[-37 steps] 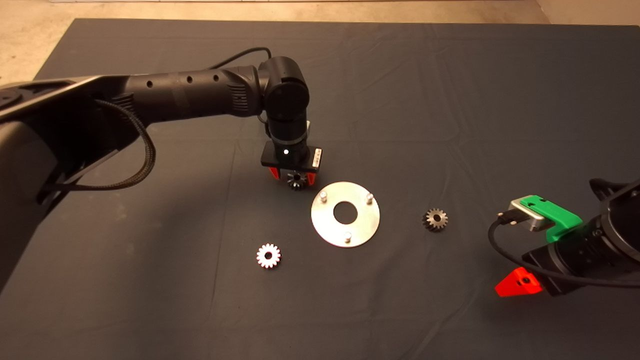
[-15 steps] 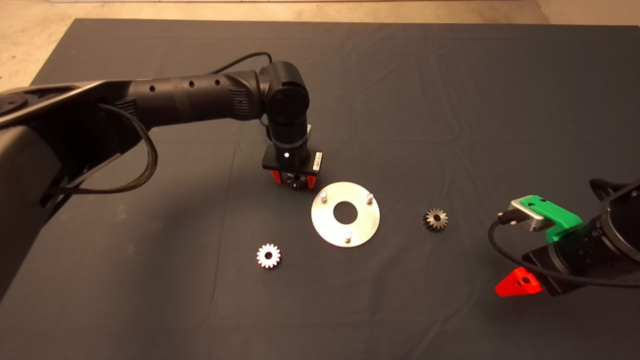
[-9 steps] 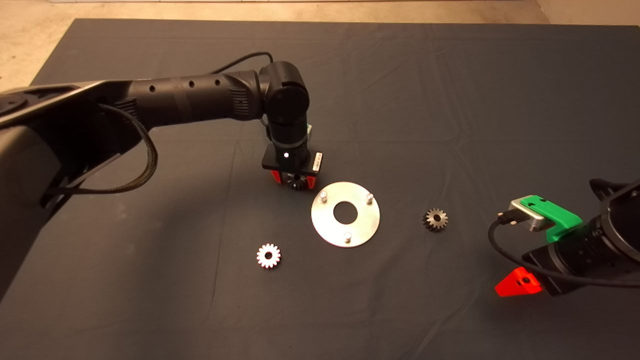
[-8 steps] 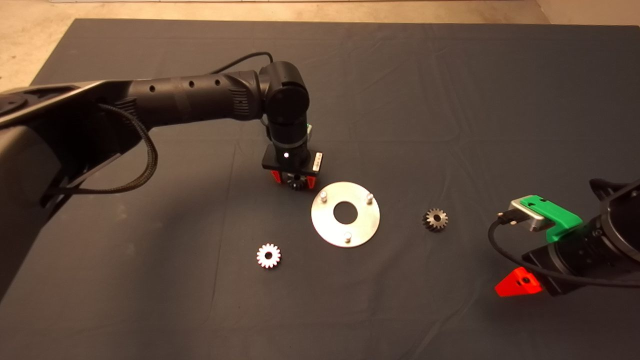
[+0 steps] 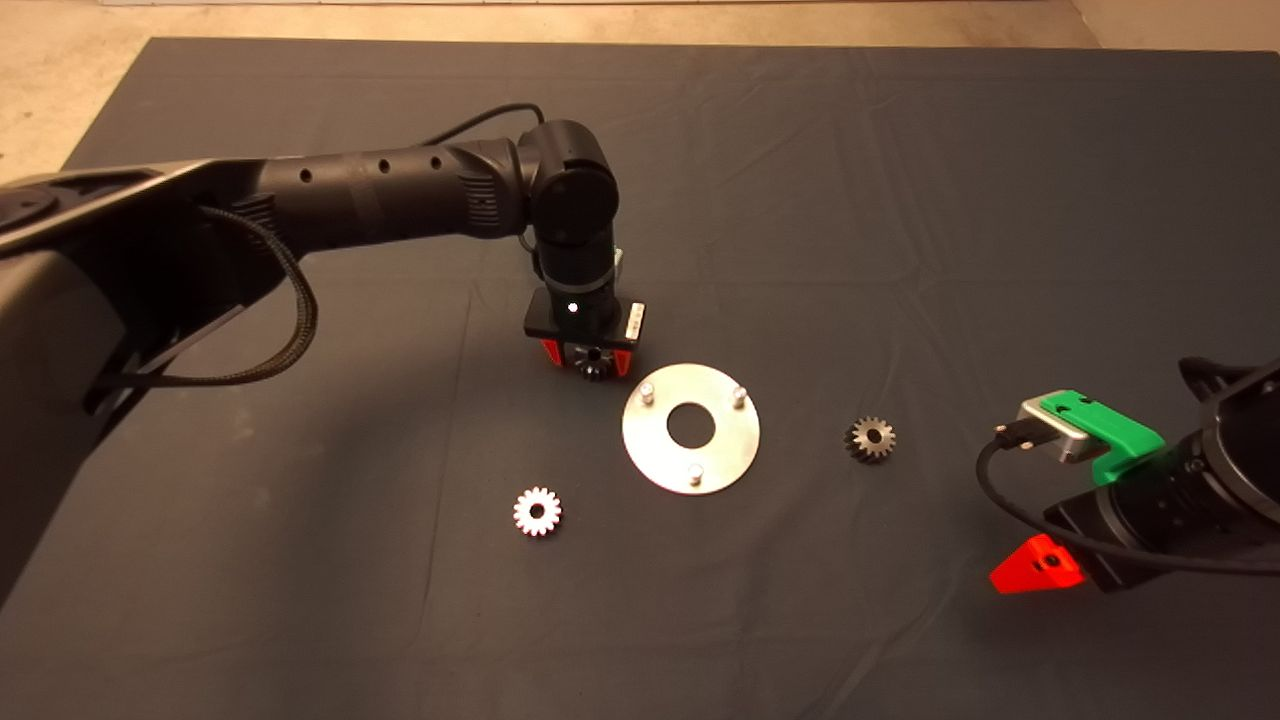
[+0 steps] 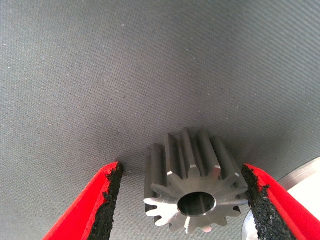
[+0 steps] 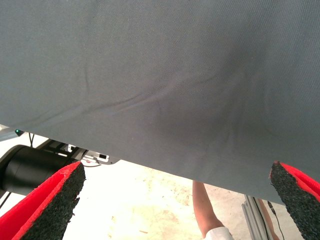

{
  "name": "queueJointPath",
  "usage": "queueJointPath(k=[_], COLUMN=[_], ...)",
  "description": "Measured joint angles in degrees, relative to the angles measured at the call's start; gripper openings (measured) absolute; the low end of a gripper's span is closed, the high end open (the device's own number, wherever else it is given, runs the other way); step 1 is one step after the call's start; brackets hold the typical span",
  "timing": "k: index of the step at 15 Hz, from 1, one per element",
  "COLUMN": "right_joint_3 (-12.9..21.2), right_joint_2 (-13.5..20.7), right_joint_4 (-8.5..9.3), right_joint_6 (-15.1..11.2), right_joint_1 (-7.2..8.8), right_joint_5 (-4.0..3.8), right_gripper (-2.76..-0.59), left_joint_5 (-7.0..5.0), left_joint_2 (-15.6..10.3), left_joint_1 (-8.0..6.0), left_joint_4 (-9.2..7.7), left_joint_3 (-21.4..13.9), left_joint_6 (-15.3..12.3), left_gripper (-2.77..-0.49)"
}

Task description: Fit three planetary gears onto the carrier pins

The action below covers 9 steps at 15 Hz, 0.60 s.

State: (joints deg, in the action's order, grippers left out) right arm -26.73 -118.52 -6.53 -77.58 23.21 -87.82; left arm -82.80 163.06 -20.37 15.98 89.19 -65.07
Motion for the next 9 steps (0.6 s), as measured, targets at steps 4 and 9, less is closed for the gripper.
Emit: queueJointPath(k=[4,9], right_joint_3=[0.02,0.06], right_joint_2=[0.00,0.00], right_joint_4=[0.09,0.15], right_joint_6=[-0.01,-0.01], right_joint_1=[0.96,1.60], right_joint_5=[0.00,0.00], right_gripper=[-0.60,-0.60], left_joint_5=[0.10,0.11], left_joint_2=[0.12,0.12], left_joint_1=[-0.10,-0.10], left_joint_4=[-0.10,-0.11], left_joint_3=[0.11,0.11], left_joint_6=[0.02,0.55], left_gripper=[-1.60,-1.60])
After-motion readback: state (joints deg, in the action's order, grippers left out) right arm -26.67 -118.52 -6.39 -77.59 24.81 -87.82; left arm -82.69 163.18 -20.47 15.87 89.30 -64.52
